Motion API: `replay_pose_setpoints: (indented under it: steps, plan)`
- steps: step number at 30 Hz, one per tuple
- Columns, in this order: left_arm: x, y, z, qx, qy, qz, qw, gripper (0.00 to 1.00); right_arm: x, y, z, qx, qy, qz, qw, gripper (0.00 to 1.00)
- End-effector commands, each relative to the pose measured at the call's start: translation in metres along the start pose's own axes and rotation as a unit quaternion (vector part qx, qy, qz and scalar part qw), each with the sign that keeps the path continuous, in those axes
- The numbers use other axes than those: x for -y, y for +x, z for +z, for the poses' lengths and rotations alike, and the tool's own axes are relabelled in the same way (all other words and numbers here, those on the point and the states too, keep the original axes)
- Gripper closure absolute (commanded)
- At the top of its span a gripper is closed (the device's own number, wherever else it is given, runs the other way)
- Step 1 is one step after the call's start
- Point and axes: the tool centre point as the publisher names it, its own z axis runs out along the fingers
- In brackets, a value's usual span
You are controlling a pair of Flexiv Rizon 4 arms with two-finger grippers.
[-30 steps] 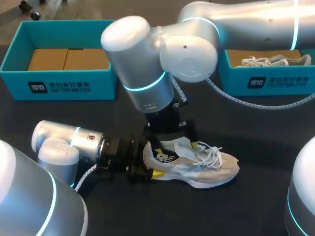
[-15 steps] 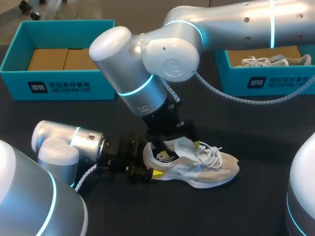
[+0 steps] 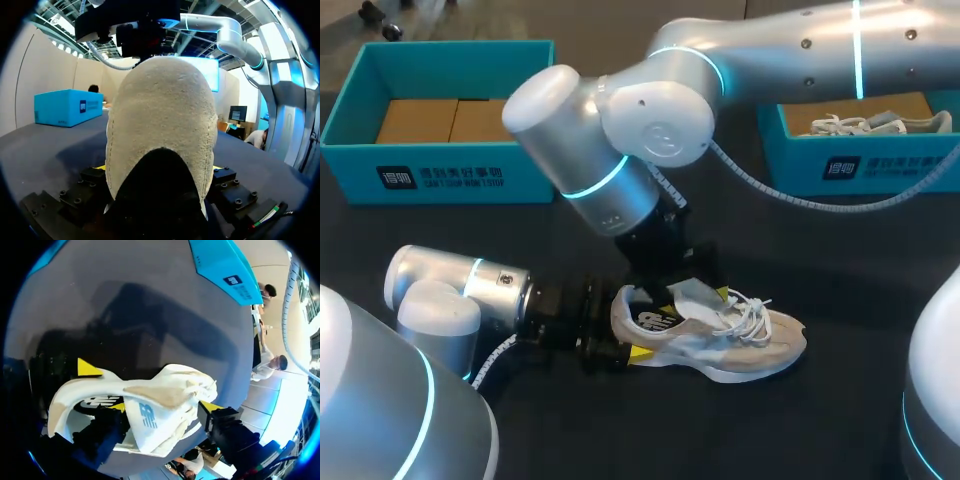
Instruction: Take the shoe out of the shoebox, open the shoe tongue, remove and reinsert the insole, then place the shoe into the shoebox
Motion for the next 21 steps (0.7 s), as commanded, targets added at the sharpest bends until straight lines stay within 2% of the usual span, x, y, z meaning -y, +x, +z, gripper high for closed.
replay_pose_setpoints:
  steps: [1,8,11,13,21]
  plan:
    - [-0.003,-0.001,0.002,0.000,0.000,-0.001,1.000,1.00,0.004,-0.013,0.001,-0.014,-0.008,0.147,0.989,0.38]
    - [-0.003,-0.001,0.002,0.000,0.000,-0.001,1.000,1.00,0.002,-0.033,-0.002,-0.021,-0.014,0.170,0.985,0.42]
    - [-0.003,-0.001,0.002,0.000,0.000,-0.001,1.000,1.00,0.002,-0.038,-0.002,-0.030,-0.016,0.178,0.983,0.51]
    - [-0.003,-0.001,0.002,0.000,0.000,-0.001,1.000,1.00,0.002,-0.040,-0.002,-0.033,-0.017,0.179,0.983,0.54]
    - [-0.003,-0.001,0.002,0.000,0.000,-0.001,1.000,1.00,0.003,-0.050,0.002,-0.052,-0.013,0.190,0.980,0.58]
